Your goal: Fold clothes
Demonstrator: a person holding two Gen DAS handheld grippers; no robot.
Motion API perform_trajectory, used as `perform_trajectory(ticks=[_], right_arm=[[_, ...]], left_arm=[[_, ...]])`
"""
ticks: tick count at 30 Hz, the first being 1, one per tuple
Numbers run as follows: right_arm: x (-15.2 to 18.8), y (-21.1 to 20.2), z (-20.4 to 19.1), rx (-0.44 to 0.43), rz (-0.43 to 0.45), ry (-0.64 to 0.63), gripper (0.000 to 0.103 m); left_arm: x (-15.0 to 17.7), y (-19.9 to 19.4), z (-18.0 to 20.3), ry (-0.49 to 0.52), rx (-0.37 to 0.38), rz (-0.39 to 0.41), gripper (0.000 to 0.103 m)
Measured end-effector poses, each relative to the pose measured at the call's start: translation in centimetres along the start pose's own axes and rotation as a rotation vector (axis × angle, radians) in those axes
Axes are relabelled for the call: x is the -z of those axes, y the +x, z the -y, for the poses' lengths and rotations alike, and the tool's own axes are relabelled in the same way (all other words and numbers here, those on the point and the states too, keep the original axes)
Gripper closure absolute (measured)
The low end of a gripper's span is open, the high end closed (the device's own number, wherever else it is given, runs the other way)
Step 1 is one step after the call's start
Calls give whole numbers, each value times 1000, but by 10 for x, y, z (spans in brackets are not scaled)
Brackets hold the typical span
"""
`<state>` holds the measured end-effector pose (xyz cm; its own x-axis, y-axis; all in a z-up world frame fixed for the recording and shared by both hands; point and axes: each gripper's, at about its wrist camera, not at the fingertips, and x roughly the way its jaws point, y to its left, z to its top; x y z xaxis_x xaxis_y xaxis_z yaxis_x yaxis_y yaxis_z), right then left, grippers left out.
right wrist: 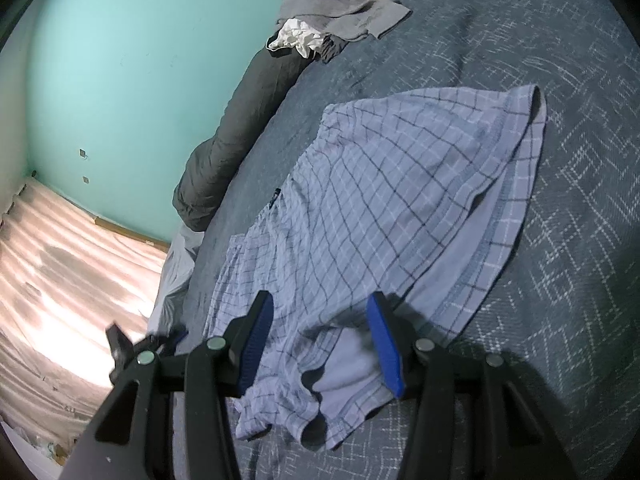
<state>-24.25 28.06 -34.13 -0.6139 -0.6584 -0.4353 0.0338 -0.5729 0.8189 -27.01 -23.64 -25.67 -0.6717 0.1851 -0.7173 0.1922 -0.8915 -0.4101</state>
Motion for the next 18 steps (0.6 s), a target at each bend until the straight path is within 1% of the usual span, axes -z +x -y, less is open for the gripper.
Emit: perform_trajectory(ticks=[3, 4, 6, 9, 10, 17, 18], right_arm=[[-4, -3, -3, -23, 10, -7, 53], [-5, -4, -4, -30, 13, -12, 53], [-8, -5, -3, -38, 20, -9, 53], [-12, -7, 4, -35, 29, 9, 53], [-13, -7, 6, -34, 32, 16, 53], [-21, -9, 16, -47, 41, 53, 53], [-21, -9, 16, -49, 39, 54, 53]], left_arm=[[-23, 28, 33, 68, 13, -52, 71], [-30, 41, 42, 83, 23, -77, 68], [-41, 66, 59, 110, 40, -125, 68], [-49, 96, 78, 186, 0, -171, 68], [-52, 106, 81, 195, -12, -186, 68], [-61, 131, 78, 188, -23, -223, 69], [-62, 131, 78, 189, -26, -216, 77]])
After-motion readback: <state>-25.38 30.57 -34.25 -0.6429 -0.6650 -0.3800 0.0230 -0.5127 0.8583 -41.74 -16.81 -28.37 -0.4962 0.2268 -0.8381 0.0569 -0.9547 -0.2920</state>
